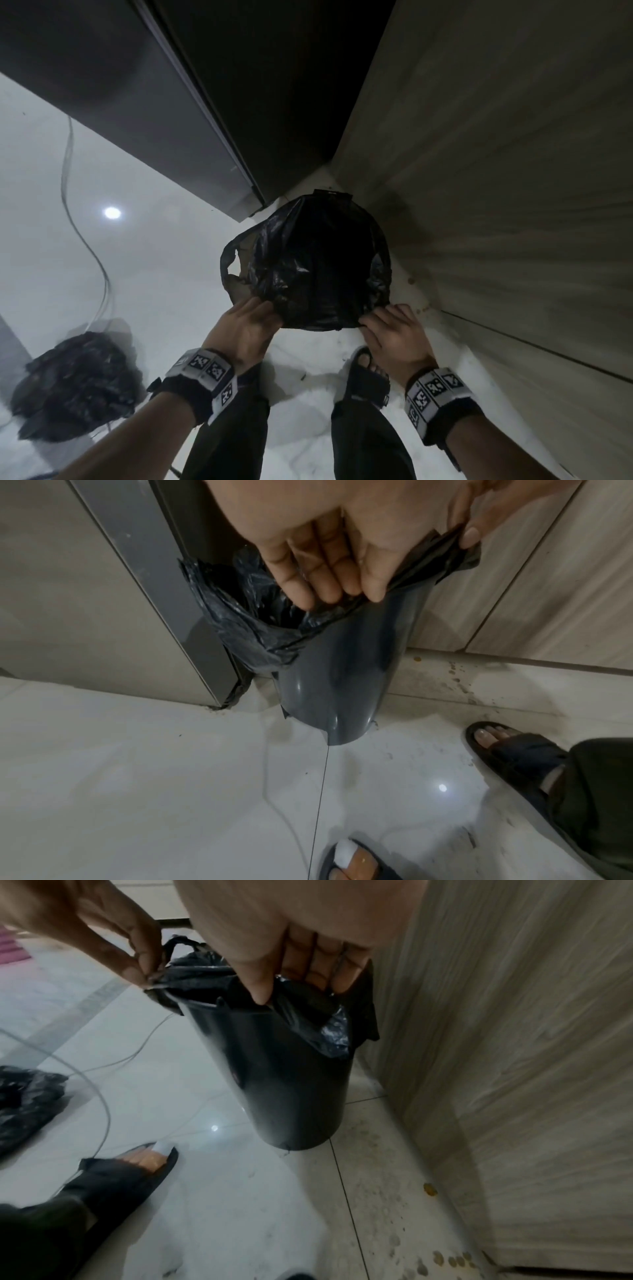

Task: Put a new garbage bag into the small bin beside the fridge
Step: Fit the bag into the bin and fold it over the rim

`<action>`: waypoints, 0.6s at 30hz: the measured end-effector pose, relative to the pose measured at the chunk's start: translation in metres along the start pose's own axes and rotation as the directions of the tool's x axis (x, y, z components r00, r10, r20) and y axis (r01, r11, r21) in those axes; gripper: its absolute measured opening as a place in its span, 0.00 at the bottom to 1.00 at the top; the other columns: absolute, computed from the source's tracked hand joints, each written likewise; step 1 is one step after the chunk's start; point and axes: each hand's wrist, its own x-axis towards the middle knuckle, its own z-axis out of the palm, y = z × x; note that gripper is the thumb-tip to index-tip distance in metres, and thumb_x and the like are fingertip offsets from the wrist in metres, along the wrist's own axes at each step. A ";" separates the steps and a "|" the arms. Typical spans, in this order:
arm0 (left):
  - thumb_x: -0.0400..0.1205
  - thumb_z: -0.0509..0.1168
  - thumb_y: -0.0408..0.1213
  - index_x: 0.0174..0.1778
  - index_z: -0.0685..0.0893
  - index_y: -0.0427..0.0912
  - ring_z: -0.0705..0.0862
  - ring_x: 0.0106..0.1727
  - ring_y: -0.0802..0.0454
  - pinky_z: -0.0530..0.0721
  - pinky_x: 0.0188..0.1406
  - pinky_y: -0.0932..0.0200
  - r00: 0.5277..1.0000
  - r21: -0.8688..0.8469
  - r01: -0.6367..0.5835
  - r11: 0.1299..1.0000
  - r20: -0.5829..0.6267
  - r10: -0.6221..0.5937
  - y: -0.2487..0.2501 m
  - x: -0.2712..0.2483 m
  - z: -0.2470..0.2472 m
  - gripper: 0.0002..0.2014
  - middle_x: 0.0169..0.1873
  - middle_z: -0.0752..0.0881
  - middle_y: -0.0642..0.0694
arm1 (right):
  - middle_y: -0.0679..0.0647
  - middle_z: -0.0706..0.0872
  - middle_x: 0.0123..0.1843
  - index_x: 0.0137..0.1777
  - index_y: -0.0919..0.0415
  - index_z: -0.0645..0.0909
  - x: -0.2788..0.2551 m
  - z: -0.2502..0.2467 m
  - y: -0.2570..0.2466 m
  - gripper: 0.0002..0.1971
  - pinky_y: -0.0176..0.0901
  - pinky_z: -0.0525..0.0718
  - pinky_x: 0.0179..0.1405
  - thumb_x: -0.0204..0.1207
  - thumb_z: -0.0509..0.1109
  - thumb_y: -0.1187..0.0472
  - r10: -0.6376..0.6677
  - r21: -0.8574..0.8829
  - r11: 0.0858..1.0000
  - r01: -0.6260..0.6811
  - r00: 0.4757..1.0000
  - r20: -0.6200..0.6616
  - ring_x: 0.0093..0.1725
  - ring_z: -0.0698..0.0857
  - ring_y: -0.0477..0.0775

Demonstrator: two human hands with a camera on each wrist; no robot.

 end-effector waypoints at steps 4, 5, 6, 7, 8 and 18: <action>0.59 0.74 0.34 0.39 0.88 0.47 0.84 0.38 0.45 0.72 0.45 0.57 0.998 0.050 -0.067 0.996 -0.011 0.068 -0.001 -0.006 0.011 0.12 0.36 0.85 0.50 | 0.48 0.86 0.30 0.35 0.54 0.86 -0.015 0.016 0.003 0.06 0.45 0.75 0.45 0.60 0.75 0.65 -0.023 0.003 1.000 0.022 0.990 0.138 0.32 0.84 0.55; 0.58 0.75 0.34 0.39 0.88 0.47 0.84 0.38 0.46 0.73 0.45 0.58 0.997 0.047 -0.075 0.996 0.012 0.075 -0.002 -0.007 0.016 0.14 0.36 0.86 0.50 | 0.47 0.87 0.30 0.35 0.52 0.87 -0.013 0.020 0.003 0.09 0.44 0.74 0.46 0.55 0.76 0.65 0.003 -0.013 1.000 0.000 0.976 0.217 0.32 0.84 0.55; 0.57 0.76 0.34 0.39 0.89 0.47 0.85 0.38 0.47 0.75 0.46 0.59 0.996 0.044 -0.064 0.997 0.068 0.061 -0.003 -0.008 0.023 0.15 0.36 0.87 0.51 | 0.47 0.87 0.29 0.35 0.51 0.87 -0.011 0.026 0.001 0.13 0.45 0.72 0.47 0.48 0.77 0.64 0.035 -0.037 0.999 -0.025 0.950 0.309 0.32 0.85 0.55; 0.56 0.77 0.35 0.39 0.90 0.48 0.86 0.39 0.47 0.76 0.46 0.60 0.990 0.042 -0.042 0.998 0.139 0.036 -0.004 -0.009 0.029 0.16 0.37 0.87 0.52 | 0.46 0.88 0.28 0.35 0.50 0.88 -0.007 0.031 -0.002 0.17 0.45 0.70 0.48 0.43 0.78 0.64 0.087 -0.067 0.996 -0.066 0.913 0.400 0.32 0.85 0.55; 0.56 0.78 0.36 0.40 0.90 0.50 0.86 0.41 0.48 0.78 0.47 0.60 0.979 0.043 -0.015 0.999 0.205 0.006 -0.005 -0.008 0.035 0.16 0.38 0.88 0.53 | 0.47 0.88 0.26 0.34 0.49 0.89 -0.003 0.038 -0.005 0.19 0.46 0.70 0.49 0.39 0.78 0.65 0.140 -0.094 0.990 -0.110 0.882 0.450 0.31 0.86 0.56; 0.72 0.64 0.42 0.45 0.83 0.47 0.85 0.42 0.39 0.83 0.41 0.50 0.652 -0.591 0.588 0.552 -0.056 -0.756 -0.009 0.023 -0.024 0.09 0.41 0.88 0.43 | 0.56 0.88 0.42 0.39 0.60 0.84 0.029 -0.003 0.007 0.11 0.50 0.83 0.53 0.70 0.62 0.72 0.884 0.447 0.338 -0.828 0.442 0.151 0.49 0.86 0.64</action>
